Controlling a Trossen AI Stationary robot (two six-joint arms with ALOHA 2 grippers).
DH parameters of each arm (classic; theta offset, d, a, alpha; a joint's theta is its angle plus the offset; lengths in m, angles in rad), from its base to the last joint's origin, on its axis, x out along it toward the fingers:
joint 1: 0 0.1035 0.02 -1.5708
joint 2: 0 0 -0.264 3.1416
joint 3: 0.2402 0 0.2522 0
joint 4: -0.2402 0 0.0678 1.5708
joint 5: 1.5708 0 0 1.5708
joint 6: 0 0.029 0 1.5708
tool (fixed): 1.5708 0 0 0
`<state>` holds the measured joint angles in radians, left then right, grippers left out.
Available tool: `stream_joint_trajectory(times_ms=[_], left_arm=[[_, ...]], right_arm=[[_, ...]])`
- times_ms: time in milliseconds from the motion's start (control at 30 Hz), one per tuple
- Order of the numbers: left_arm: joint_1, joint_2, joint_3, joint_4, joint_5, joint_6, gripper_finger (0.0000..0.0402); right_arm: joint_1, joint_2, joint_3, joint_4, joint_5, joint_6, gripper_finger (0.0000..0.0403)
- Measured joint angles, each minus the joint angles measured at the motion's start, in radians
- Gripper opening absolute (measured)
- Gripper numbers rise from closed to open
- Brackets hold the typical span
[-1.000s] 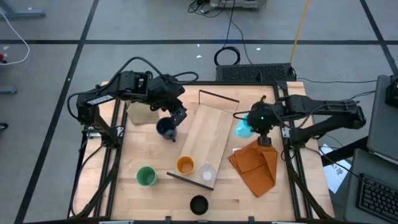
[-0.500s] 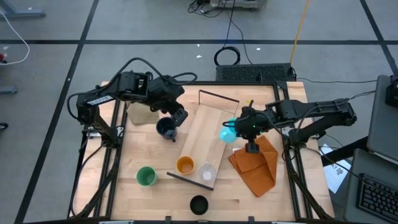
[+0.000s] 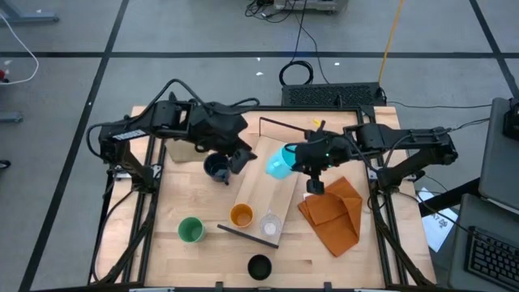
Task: Stack small to large cups/mugs on shelf
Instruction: Put the light blue mug on the shelf
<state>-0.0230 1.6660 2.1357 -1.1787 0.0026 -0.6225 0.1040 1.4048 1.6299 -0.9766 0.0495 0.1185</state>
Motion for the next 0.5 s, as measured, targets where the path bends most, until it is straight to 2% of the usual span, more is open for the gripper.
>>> stream_joint_trajectory(times_ms=[133,367,500], left_arm=[[-0.035,0.011,0.001,0.020,0.013,0.049,0.0175],[-0.057,0.026,0.001,0.012,-0.052,0.050,0.0175],[-0.072,0.033,0.001,0.018,-0.065,0.077,0.0175]], right_arm=[[0.000,-0.002,0.000,0.035,-0.001,0.010,0.0000],[0.000,-0.002,0.000,0.055,-0.008,0.019,0.0000],[-0.007,-0.011,0.000,0.113,-0.078,0.054,0.0000]])
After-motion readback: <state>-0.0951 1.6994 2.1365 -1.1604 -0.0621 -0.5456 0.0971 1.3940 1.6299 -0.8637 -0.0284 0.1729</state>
